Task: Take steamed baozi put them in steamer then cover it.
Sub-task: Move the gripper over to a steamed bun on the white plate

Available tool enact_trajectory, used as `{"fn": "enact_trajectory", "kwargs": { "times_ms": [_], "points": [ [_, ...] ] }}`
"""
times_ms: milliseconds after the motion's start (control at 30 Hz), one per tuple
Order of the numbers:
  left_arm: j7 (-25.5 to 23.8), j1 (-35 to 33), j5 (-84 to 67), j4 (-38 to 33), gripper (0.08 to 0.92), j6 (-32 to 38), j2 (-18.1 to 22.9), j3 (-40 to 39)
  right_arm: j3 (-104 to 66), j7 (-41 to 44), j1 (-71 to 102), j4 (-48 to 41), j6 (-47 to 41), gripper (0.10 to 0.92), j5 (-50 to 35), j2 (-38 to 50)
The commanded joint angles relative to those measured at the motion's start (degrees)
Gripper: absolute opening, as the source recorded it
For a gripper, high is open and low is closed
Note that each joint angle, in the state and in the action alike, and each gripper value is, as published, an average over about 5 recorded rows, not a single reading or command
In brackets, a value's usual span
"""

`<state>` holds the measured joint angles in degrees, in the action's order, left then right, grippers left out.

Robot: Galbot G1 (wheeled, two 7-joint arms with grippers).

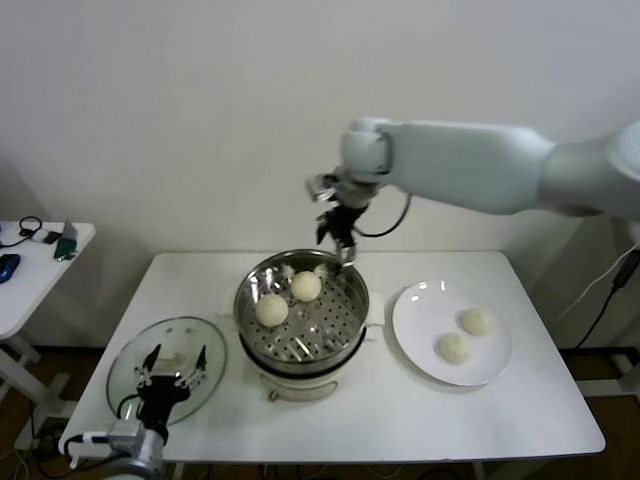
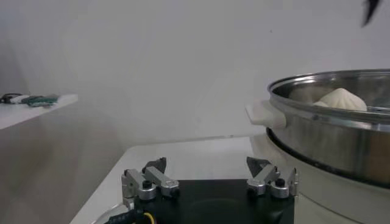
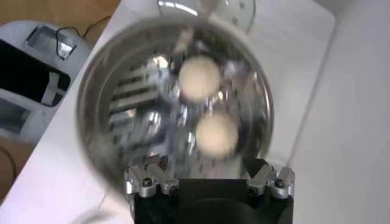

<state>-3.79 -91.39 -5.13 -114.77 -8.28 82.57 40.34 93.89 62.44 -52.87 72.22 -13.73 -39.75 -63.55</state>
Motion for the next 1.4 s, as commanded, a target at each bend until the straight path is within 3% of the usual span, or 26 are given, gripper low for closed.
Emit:
{"fn": "enact_trajectory", "kwargs": {
  "times_ms": [33, 200, 400, 900, 1400],
  "points": [
    [0.0, 0.2, 0.3, 0.2, 0.823, -0.1, 0.0, -0.3, 10.9, 1.1, -4.4, 11.5, 2.0, 0.823, 9.1, 26.1],
    [-0.1, 0.2, 0.5, 0.3, 0.823, -0.1, 0.0, -0.4, 7.4, -2.1, 5.2, 12.7, 0.3, 0.823, 16.8, 31.0],
    [0.0, 0.0, 0.5, 0.6, 0.823, 0.0, 0.1, 0.0, -1.7, -4.1, 17.2, 8.9, -0.9, 0.823, 21.8, 31.0],
    [0.0, -0.6, 0.8, 0.9, 0.823, 0.3, 0.6, 0.2, -13.6, -8.0, 33.9, 2.3, -4.2, 0.823, 26.4, 24.5],
    [0.1, -0.8, 1.5, 1.3, 0.823, 0.6, 0.6, -0.2, -17.3, -9.4, 39.8, -1.9, -5.1, 0.823, 29.7, 21.2]
  ]
}}
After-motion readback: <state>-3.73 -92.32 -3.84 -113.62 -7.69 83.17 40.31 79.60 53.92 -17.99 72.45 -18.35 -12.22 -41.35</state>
